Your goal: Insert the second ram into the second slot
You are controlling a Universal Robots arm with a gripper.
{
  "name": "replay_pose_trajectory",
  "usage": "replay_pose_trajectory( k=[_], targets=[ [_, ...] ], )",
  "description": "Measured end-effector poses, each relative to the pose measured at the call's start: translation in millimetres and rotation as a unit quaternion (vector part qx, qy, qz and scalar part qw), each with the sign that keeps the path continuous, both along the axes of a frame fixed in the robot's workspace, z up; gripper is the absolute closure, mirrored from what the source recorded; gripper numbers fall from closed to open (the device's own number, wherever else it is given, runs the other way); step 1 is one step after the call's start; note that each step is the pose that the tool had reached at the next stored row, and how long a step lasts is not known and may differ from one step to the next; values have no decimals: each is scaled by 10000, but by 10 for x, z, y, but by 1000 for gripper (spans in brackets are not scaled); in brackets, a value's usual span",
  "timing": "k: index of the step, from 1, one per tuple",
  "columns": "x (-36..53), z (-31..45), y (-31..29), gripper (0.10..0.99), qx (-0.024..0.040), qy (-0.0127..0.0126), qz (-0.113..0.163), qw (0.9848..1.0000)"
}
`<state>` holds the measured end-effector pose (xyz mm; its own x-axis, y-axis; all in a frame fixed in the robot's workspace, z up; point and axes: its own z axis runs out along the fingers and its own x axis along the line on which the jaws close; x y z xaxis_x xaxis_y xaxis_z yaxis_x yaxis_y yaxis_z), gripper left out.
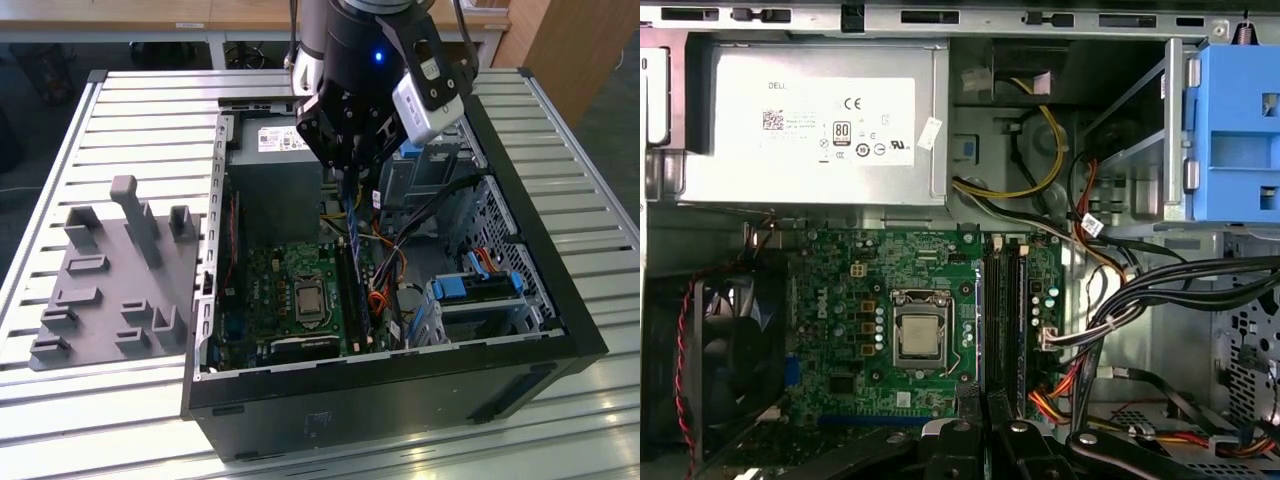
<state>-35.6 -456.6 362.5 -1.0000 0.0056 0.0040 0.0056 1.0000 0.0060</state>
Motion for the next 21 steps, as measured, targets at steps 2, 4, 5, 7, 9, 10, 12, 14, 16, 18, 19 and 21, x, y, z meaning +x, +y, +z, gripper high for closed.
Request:
replay_pose_trajectory(
  k=[2, 4, 5, 7, 9, 10, 12, 14, 16, 18, 19, 21],
  targets=[
    [0, -12, 0, 949, 0, 0, 0, 10000],
    [0, -24, 0, 949, 0, 0, 0, 10000],
    [0, -29, 0, 949, 0, 0, 0, 10000],
    [0, -41, 0, 949, 0, 0, -1, 10000],
    [0, -53, 0, 949, 0, 0, 0, 10000],
    [0, -58, 0, 949, 0, 0, 0, 10000],
    [0, -71, 0, 949, 0, 0, 0, 10000],
    [0, -83, 0, 949, -1, 0, 0, 10000],
    [0, -95, 0, 949, 0, 0, -1, 10000],
    [0, -106, 0, 949, -1, 0, 0, 10000],
    [0, -111, 0, 949, -1, 0, 0, 10000],
    [0, -122, 0, 949, -1, 0, 0, 10000]
  ],
)
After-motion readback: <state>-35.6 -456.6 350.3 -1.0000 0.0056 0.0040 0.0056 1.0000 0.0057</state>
